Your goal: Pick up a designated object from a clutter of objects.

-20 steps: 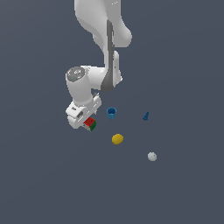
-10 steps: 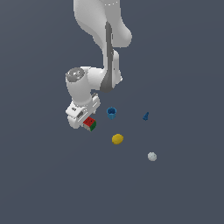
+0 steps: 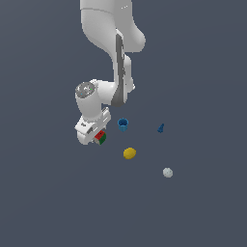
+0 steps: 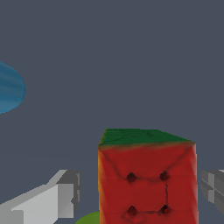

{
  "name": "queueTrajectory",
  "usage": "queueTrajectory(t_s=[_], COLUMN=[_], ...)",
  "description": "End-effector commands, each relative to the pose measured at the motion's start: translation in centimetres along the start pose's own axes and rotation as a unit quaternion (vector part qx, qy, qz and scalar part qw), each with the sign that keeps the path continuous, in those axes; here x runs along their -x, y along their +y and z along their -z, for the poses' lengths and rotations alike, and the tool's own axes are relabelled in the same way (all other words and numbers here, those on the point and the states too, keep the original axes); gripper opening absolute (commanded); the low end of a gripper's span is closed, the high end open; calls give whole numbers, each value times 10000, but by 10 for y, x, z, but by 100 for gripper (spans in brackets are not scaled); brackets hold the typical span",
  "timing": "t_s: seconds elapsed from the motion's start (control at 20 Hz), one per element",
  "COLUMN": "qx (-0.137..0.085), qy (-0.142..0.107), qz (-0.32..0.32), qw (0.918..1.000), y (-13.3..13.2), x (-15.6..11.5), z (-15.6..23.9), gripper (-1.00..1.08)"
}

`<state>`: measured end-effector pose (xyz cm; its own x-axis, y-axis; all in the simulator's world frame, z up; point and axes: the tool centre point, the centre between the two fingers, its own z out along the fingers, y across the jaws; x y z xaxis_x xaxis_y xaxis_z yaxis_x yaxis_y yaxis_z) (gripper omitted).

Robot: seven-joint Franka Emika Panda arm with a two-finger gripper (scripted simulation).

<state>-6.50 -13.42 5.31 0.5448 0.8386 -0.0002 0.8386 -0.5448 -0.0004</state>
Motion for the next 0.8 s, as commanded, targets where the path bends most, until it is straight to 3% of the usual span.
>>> queueTrajectory(t_s=[0.0,0.3,0.35,0.75], qx=[2,2,2,2], qy=[0,1,1,1], qz=[5,9,9,9], qw=[10000,10000,10000,10000], y=[0,0,0,0], x=[0,0,0,0], z=[-10,-20,-20,-20], gripper=[100,100,-100,-100])
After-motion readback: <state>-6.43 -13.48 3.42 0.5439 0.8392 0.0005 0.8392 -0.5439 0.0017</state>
